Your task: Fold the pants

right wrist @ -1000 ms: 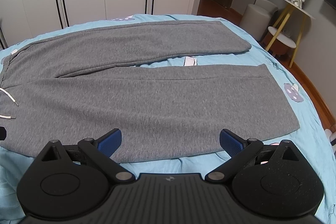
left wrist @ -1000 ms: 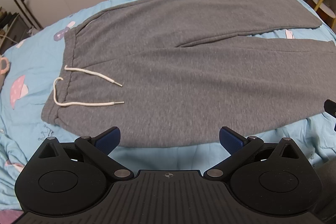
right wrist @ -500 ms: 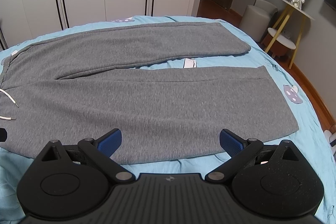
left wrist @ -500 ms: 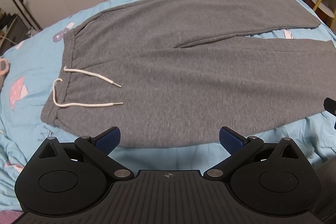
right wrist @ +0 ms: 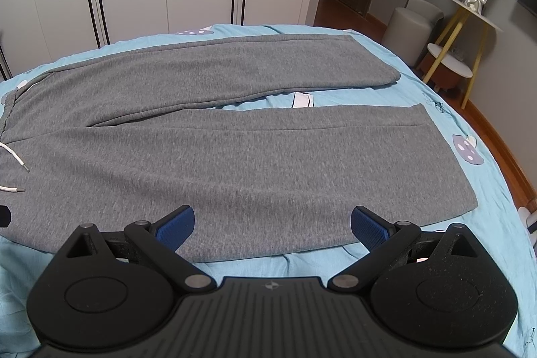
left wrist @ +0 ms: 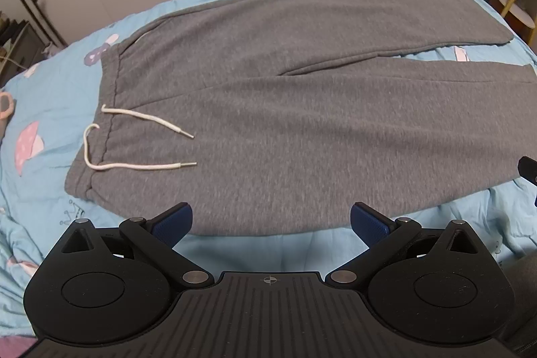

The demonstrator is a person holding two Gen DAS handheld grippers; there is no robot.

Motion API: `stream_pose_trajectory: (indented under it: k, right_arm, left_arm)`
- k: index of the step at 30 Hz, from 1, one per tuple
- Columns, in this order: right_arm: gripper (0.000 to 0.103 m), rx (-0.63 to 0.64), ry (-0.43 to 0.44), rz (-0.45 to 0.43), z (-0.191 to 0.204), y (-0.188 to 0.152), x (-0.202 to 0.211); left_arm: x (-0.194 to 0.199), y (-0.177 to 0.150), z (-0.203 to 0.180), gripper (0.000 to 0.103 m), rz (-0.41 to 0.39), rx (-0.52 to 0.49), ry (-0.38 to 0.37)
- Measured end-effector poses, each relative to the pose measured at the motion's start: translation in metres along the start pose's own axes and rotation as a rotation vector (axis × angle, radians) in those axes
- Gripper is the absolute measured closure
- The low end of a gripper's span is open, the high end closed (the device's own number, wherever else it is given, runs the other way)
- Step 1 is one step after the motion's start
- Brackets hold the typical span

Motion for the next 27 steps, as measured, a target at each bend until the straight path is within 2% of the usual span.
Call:
stream_pose_trajectory:
  k: [27]
  right_arm:
    - [0.003, -0.009, 0.001, 0.005, -0.004, 0.001, -0.010]
  left_arm:
    - [-0.011, 0.006, 0.001, 0.000, 0.022, 0.008, 0.024]
Point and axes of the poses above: each gripper's, at about its wrist camera, not at the fingertips, and x roughly against the way its jaws point, z to its left, y to its top, the point moved 2 cm from there along -x, roughly the way its jaws point, and after that the axes turned 5 degrees about -z, right-handed, at the moved point
